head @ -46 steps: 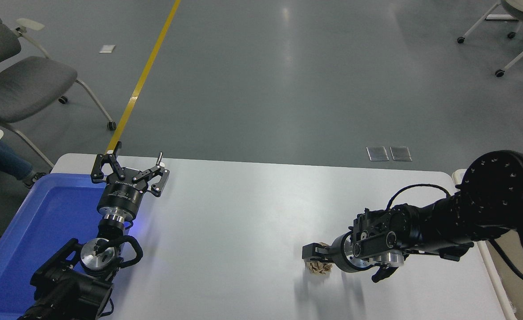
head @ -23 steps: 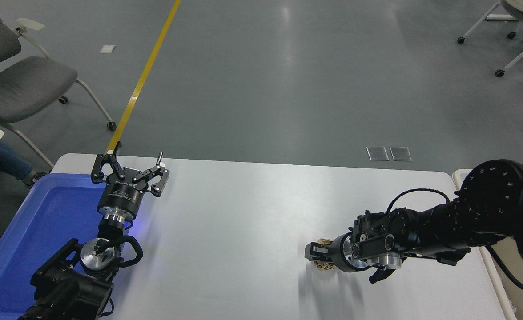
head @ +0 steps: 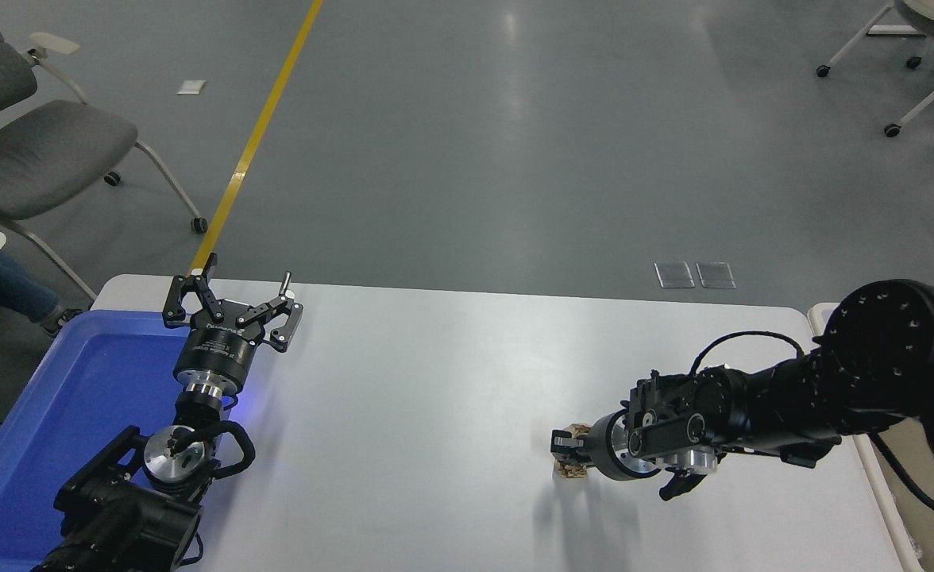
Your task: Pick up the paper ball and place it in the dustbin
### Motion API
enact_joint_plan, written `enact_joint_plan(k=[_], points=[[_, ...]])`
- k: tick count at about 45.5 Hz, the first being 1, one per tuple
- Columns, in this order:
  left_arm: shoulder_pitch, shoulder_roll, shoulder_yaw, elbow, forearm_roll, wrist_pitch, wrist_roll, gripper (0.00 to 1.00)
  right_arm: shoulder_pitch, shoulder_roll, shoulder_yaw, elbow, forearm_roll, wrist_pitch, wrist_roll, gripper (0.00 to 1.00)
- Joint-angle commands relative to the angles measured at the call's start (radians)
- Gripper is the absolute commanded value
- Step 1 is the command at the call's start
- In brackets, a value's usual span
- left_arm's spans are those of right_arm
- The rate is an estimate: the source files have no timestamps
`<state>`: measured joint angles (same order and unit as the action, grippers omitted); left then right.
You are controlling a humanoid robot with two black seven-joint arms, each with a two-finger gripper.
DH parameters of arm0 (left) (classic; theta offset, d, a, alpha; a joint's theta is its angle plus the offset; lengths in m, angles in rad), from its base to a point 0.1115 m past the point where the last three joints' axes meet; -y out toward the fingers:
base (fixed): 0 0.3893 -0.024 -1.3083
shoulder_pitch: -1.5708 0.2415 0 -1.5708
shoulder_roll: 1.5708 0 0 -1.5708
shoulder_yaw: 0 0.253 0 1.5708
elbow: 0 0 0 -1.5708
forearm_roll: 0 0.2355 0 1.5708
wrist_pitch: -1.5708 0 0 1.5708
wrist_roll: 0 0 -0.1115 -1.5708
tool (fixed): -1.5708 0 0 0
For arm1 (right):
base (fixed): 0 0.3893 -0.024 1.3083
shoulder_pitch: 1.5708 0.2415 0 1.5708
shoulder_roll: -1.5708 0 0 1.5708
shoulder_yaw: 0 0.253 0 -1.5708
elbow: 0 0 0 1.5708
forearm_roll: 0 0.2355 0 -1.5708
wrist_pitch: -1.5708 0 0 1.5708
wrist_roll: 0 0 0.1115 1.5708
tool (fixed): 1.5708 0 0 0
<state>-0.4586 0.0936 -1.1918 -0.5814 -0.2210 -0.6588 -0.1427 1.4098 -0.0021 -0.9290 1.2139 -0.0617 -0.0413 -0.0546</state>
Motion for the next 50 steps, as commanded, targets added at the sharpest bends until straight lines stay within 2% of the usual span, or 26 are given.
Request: enact_joint_plan(k=[1,8,16,24,29,42,50], points=[[0.0,0.0,0.0,0.0,0.0,-0.001,0.0,0.99,0.182,-0.085,-0.005,0.191,-0.047,0.035,0.009,0.0],[0.0,0.0,0.0,0.0,0.0,-0.001,0.0,0.99,0.365,-0.24,-0.054,0.303,-0.092,0.132,0.007,0.0],[0.0,0.0,0.0,0.0,0.0,0.001,0.0,0.99,0.604,-0.381,-0.103,0.332,-0.124,0.348,0.002,0.0],[0.0,0.0,0.0,0.0,0.0,-0.001,0.0,0.99,0.834,-0.46,-0.163,0.332,-0.151,0.569,-0.005,0.0],[0.0,0.0,0.0,0.0,0.0,0.001,0.0,0.99,0.929,-0.475,-0.203,0.332,-0.171,0.647,-0.005,0.0],[0.0,0.0,0.0,0.0,0.0,-0.001,0.0,0.99,1.064,-0.484,-0.278,0.331,-0.176,0.704,-0.008,0.0],[0.0,0.0,0.0,0.0,0.0,-0.001,0.0,0.99,1.091,-0.578,-0.353,0.291,-0.181,0.687,-0.011,0.0]])
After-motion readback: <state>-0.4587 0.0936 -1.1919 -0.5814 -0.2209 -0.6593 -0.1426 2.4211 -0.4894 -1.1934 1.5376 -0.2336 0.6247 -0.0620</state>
